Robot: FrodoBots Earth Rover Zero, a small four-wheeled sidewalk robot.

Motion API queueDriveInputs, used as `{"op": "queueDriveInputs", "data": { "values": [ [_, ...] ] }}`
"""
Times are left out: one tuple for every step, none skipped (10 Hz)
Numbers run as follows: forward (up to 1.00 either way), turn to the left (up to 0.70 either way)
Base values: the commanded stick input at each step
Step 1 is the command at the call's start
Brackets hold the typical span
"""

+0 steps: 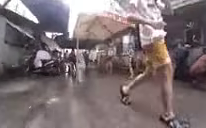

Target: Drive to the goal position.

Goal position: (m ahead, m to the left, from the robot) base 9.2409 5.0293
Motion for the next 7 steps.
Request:
{"op": "queueDriveInputs", "data": {
  "values": [
    [0.00, 0.00],
    [0.00, 0.00],
    [0.00, 0.00],
    [0.00, 0.00],
    [0.00, 0.00],
    [0.21, 0.00],
    [0.76, 0.00]
  ]
}}
